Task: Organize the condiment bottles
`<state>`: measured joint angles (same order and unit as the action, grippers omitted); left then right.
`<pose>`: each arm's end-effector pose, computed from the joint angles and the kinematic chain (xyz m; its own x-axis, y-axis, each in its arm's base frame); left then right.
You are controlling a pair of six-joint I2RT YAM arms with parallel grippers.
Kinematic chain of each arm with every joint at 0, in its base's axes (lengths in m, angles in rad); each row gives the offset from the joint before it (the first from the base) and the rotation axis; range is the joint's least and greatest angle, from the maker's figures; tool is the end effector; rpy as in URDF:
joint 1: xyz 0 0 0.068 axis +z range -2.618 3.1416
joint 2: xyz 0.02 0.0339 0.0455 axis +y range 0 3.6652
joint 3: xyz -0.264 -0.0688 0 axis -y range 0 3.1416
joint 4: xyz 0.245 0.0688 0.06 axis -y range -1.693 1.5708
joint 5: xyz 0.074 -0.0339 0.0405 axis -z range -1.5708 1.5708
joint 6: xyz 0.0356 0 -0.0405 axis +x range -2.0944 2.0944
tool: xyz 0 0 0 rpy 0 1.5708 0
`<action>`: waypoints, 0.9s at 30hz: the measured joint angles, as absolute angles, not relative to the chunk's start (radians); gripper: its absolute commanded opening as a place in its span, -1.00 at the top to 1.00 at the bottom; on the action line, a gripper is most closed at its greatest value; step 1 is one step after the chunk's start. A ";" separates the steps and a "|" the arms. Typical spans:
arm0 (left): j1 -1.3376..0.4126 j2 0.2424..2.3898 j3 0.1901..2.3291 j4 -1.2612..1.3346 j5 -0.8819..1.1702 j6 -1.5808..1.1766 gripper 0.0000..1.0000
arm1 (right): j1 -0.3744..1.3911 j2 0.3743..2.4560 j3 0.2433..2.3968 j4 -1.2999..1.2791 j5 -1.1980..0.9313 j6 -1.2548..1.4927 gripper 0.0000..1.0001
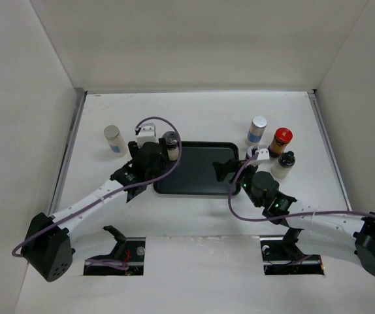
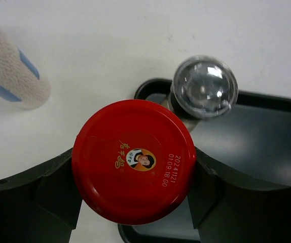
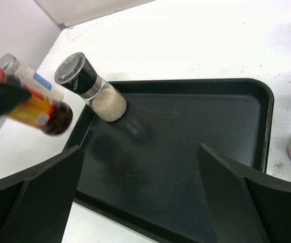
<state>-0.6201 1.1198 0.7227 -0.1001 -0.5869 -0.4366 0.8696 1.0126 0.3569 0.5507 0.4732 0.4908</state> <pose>0.2110 -0.1264 0.2622 -0.3889 -0.1550 -0.9082 -0.0846 0.9876 -0.1323 0.1518 0.1546 0.2245 -0.2424 0.3633 -0.8996 -0.3101 0.8496 0.4266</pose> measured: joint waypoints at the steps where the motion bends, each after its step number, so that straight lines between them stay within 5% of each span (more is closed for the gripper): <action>1: -0.643 1.113 0.712 -0.113 -0.595 -0.439 0.24 | 0.870 1.011 0.356 0.551 0.473 0.491 -1.00; 7: -0.777 1.110 0.669 -0.135 -0.610 -0.463 0.23 | 0.865 1.010 0.356 0.551 0.473 0.491 -0.89; 14: -0.835 1.211 0.636 -0.035 -0.593 -0.487 0.22 | 0.864 1.016 0.356 0.547 0.470 0.490 0.53; 16: -0.838 1.235 0.630 -0.019 -0.597 -0.488 0.19 | 0.863 1.016 0.356 0.547 0.470 0.495 0.74; 19: -0.840 1.242 0.624 0.010 -0.602 -0.492 0.00 | 0.863 1.010 0.356 0.548 0.470 0.501 0.85; 23: -0.840 1.242 0.621 0.019 -0.606 -0.496 -0.67 | 0.867 1.003 0.356 0.558 0.470 0.501 0.85; 27: -0.836 1.210 0.621 0.044 -0.626 -0.501 -0.88 | 0.913 1.003 0.356 0.579 0.471 0.484 0.83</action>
<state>-0.8356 1.2102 0.6212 0.0444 -0.6258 -0.5011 0.9131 1.0031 0.3557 0.5793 0.4706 0.4843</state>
